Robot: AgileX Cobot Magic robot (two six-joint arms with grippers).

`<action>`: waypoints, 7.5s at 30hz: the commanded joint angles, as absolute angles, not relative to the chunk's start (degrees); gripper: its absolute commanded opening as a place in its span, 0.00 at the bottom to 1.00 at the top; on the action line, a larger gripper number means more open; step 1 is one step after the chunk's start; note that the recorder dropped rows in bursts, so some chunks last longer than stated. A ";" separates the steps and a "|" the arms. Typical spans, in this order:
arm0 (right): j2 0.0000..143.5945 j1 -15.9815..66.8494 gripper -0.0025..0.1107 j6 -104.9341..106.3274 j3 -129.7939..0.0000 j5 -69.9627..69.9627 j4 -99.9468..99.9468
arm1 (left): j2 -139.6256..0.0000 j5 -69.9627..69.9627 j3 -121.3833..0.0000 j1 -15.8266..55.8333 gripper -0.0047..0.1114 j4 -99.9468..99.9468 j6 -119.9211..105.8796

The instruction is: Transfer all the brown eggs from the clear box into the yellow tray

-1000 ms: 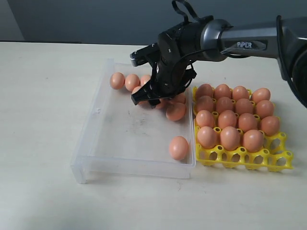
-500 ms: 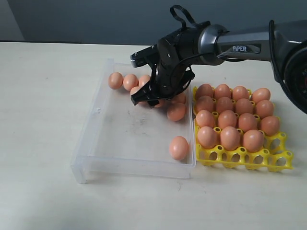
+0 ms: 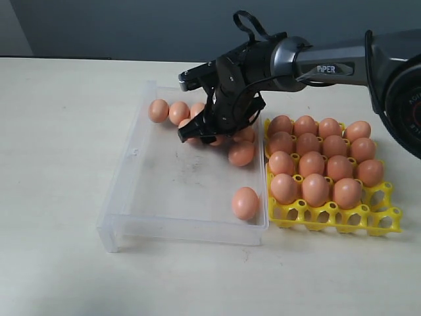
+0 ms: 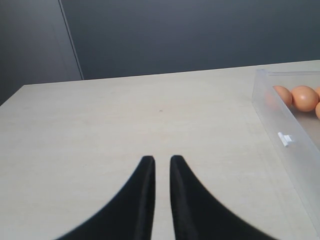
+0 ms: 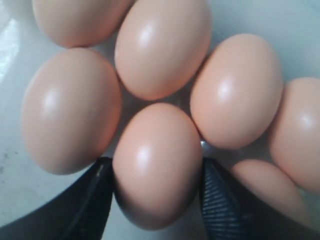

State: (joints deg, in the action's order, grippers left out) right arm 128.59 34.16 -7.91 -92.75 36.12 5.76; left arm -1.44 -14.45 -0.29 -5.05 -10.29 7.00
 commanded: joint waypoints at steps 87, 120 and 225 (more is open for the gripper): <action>91.73 20.42 0.14 3.87 -9.98 -38.75 -32.44 | -1.50 -13.74 0.00 -5.02 0.15 -10.16 7.05; 77.17 20.42 0.55 16.20 -10.22 -36.63 -42.44 | -1.50 -13.74 0.00 -5.02 0.15 -10.16 7.05; 0.00 -3.89 0.02 -1.48 0.00 17.49 -1.97 | -1.50 -13.74 0.00 -5.02 0.15 -10.16 7.05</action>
State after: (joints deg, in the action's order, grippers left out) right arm 0.36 -3.70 -1.85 -0.09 17.77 -2.19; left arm -1.44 -14.45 -0.29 -5.05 -10.29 7.00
